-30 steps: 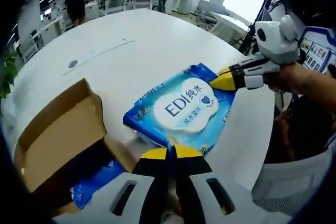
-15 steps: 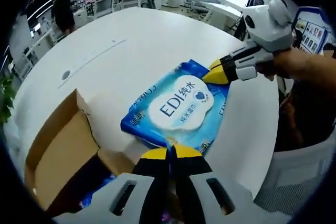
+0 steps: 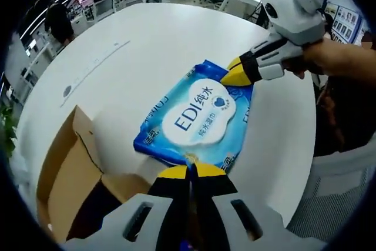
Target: Operate the shoe box by opening the lid, removing the specified soft item, and placing it in the target area until the item is outside and the box remains undamaged.
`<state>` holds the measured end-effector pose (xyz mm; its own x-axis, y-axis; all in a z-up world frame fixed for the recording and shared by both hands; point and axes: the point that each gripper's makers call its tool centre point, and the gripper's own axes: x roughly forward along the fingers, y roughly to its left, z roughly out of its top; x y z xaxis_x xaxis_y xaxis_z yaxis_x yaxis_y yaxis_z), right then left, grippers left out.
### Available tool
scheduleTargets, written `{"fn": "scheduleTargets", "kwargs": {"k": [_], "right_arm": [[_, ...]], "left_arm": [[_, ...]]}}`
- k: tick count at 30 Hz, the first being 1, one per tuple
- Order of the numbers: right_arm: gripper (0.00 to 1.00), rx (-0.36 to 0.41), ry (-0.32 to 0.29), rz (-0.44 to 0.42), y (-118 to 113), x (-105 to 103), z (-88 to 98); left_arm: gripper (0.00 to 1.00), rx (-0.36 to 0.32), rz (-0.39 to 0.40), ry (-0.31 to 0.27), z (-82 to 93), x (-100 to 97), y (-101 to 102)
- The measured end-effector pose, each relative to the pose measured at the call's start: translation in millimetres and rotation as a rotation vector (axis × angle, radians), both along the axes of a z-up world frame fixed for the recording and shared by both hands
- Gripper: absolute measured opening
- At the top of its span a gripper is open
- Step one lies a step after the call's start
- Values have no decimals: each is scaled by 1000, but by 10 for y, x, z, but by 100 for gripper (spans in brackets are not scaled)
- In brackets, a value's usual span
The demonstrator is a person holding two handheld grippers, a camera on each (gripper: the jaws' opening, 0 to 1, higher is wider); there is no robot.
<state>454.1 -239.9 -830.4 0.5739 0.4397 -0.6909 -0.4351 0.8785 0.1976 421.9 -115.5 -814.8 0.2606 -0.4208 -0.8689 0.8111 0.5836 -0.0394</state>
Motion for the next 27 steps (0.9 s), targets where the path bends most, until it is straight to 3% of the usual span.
{"fn": "scheduleTargets", "kwargs": {"k": [9, 18, 27], "right_arm": [[0, -2, -10, -3, -1, 17, -22], [0, 8, -20, -17, 1, 23, -29], [0, 9, -15, -47, -40, -18, -29]], "left_arm": [[1, 66, -79, -45, -48, -24, 2], [4, 49, -88, -68, -67, -14, 31], [10, 2, -63, -37, -34, -37, -4]]}}
